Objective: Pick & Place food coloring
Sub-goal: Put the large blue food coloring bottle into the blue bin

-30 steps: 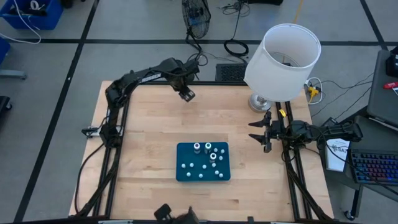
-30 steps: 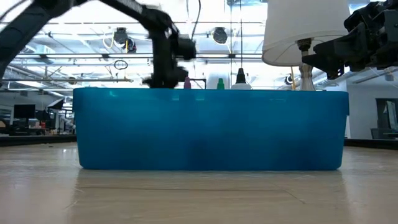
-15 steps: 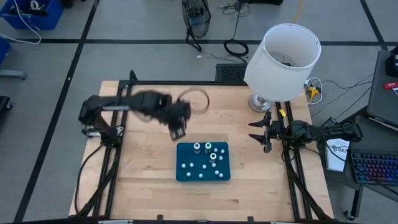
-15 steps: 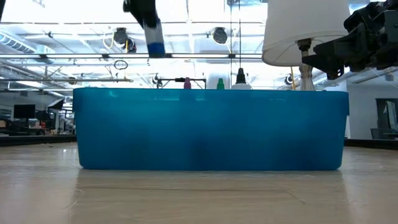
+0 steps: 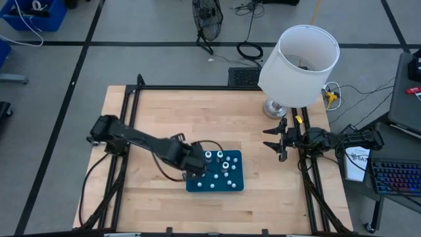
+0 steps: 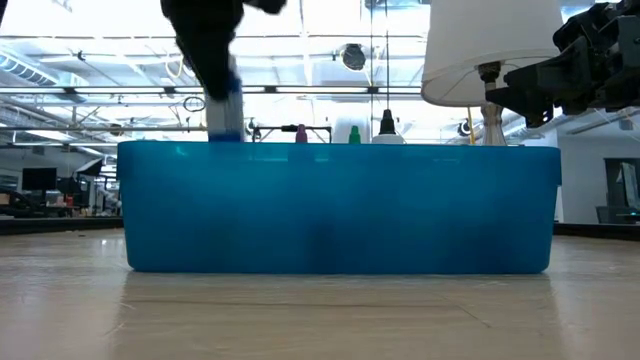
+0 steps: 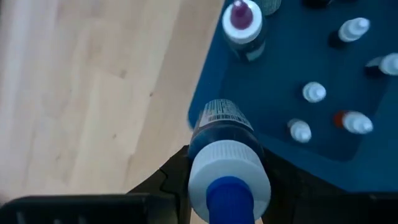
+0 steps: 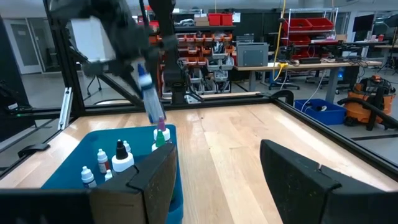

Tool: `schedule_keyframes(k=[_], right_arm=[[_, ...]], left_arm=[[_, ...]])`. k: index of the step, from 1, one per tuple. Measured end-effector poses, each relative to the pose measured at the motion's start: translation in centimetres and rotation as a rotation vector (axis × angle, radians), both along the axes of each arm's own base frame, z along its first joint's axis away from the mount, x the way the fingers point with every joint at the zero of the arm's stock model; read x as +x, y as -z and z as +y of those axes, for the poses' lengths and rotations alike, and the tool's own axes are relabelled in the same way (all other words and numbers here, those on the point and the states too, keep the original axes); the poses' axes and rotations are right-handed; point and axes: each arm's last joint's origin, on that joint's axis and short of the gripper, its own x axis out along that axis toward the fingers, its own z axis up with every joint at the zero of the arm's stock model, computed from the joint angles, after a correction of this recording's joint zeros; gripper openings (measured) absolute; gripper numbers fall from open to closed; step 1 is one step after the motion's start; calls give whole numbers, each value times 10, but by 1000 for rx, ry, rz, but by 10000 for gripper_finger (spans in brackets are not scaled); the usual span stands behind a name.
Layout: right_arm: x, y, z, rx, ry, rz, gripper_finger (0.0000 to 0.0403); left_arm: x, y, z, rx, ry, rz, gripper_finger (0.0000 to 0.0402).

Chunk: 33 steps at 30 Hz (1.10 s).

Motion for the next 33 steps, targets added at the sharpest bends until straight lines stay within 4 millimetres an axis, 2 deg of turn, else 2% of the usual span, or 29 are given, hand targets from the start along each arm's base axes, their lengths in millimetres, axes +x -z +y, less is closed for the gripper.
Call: schedule_keyframes(k=[4,7,12,17,23,25,30,33], right_arm=[[0,0,0,0,0,-3,220],[0,0,0,0,0,-4,217],[0,-1,0,1,0,-11,220],[0,-1,0,1,0,-11,220],[0,-1,0,1,0,-11,218],[0,-1,0,1,0,-11,219],[0,-1,0,1,0,-11,221],[0,-1,0,1,0,-11,218]], left_arm=[[10,32,-3,-3,10,15,132],[19,52,-5,-69,35,22,132],[26,74,-5,-113,35,63,131],[32,87,0,-105,32,98,131],[34,87,4,-105,22,88,133],[34,86,4,-107,23,82,167],[34,86,3,-110,39,83,281],[34,86,3,-120,41,85,330]])
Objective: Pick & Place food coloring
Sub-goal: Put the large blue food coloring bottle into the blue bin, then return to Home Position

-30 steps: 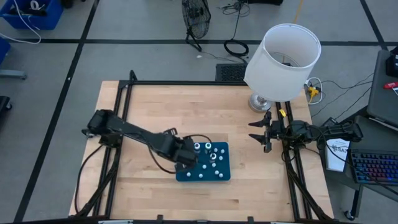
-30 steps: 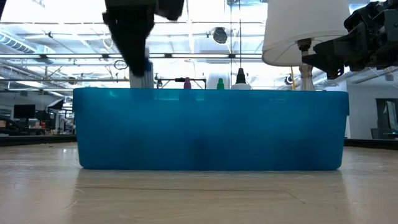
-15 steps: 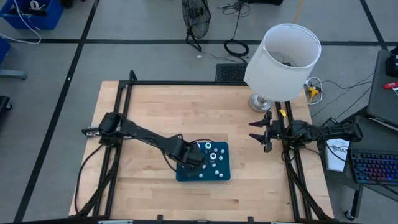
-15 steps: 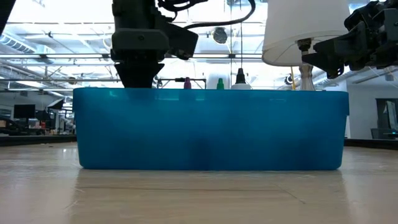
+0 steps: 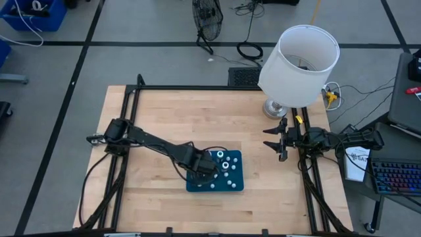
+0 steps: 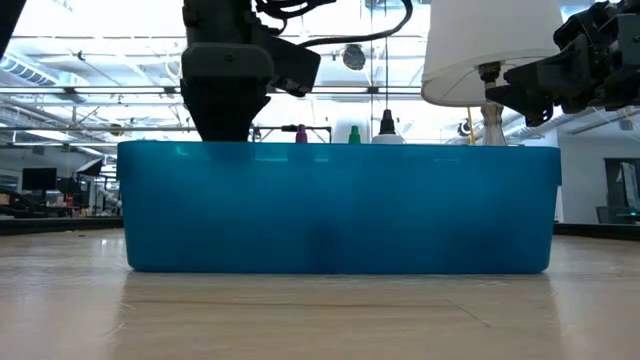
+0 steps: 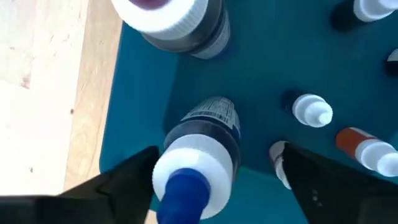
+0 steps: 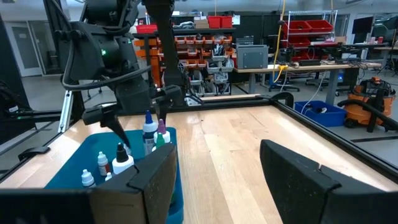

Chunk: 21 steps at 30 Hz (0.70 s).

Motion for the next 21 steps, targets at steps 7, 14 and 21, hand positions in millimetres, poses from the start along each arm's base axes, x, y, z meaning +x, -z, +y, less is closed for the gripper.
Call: schedule_keyframes(k=[7,14,21], right_arm=[[0,0,0,0,0,0,220],[0,0,0,0,0,-1,218],[0,0,0,0,0,0,220]], left_arm=[[-14,-37,4,-26,10,-73,392],[-70,-123,27,-7,71,-233,398],[-136,-191,47,-17,160,-482,399]])
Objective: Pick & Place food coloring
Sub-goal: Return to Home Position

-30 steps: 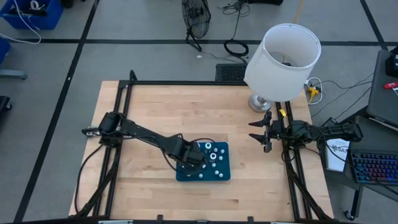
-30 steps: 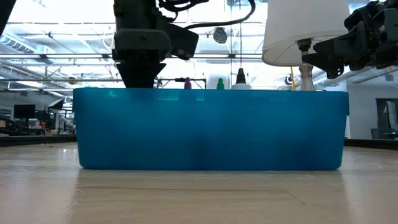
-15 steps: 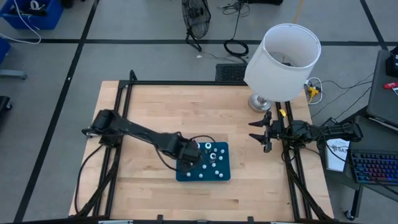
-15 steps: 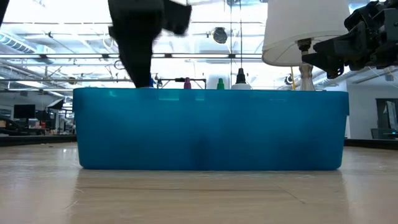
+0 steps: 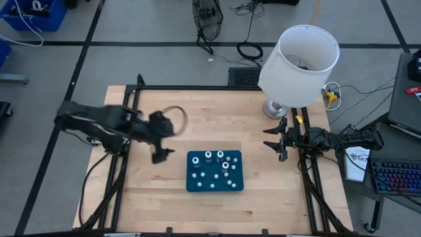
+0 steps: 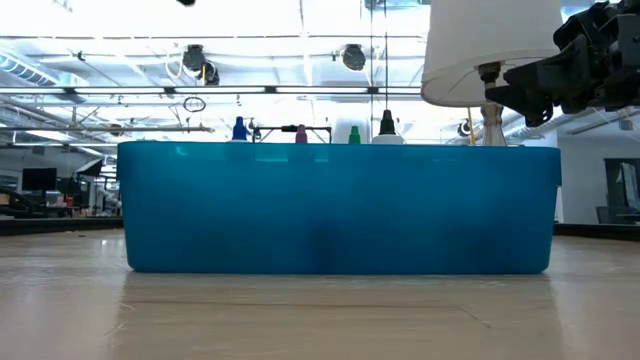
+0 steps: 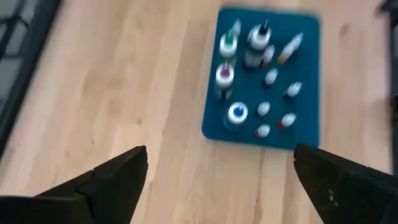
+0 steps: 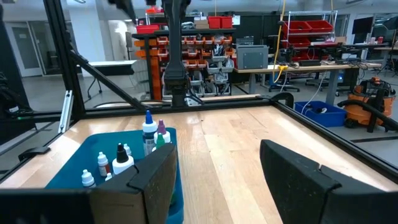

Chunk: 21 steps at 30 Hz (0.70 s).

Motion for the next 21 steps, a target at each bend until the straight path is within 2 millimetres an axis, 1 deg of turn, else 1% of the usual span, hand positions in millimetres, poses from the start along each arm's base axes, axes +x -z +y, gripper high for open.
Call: schedule_keyframes(k=[4,8,10,13,17,19,21], right_arm=[[0,0,0,0,0,0,221],[0,0,0,0,0,0,218],[0,0,0,0,0,0,217],[0,0,0,0,0,0,219],[0,0,0,0,0,0,221],[0,0,0,0,0,1,221],[0,0,0,0,0,1,219]], left_arm=[[-32,-24,8,-28,-1,-134,399],[-60,-39,15,-48,1,-222,399],[-73,-45,18,-26,35,-258,399],[-90,-51,22,58,124,-293,399],[-107,-50,27,167,148,-347,399],[-112,-43,30,251,127,-384,399],[-113,-30,33,329,94,-432,399]])
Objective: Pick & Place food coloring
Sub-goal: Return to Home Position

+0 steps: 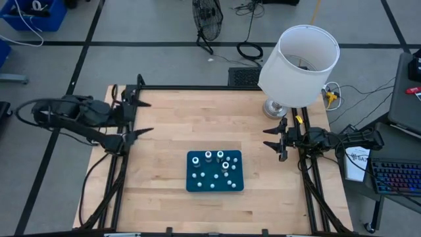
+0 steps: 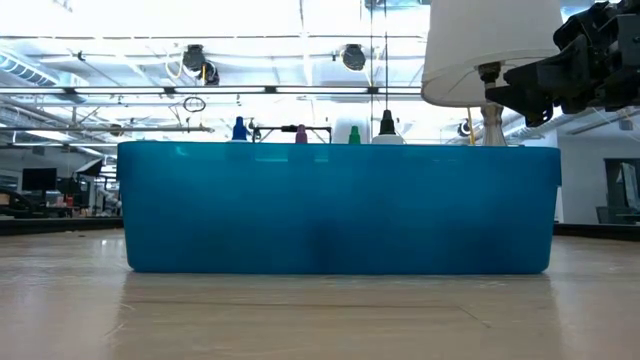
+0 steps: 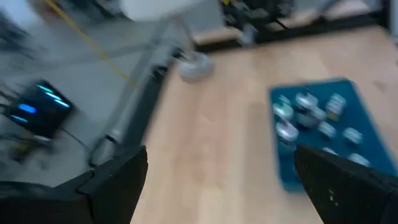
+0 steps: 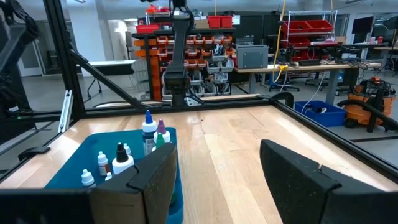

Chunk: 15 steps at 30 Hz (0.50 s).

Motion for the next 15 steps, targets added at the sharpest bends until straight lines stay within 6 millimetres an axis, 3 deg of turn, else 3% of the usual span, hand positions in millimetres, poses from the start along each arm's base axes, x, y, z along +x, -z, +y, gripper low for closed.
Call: schedule_keyframes(k=[5,10,15], right_arm=[[0,0,0,0,0,0,218],[0,0,0,0,0,0,221],[0,0,0,0,0,0,218]], left_arm=[[1,35,5,73,-98,-251,399],[-1,72,7,89,-37,-418,399],[-19,104,14,41,-23,-571,399]])
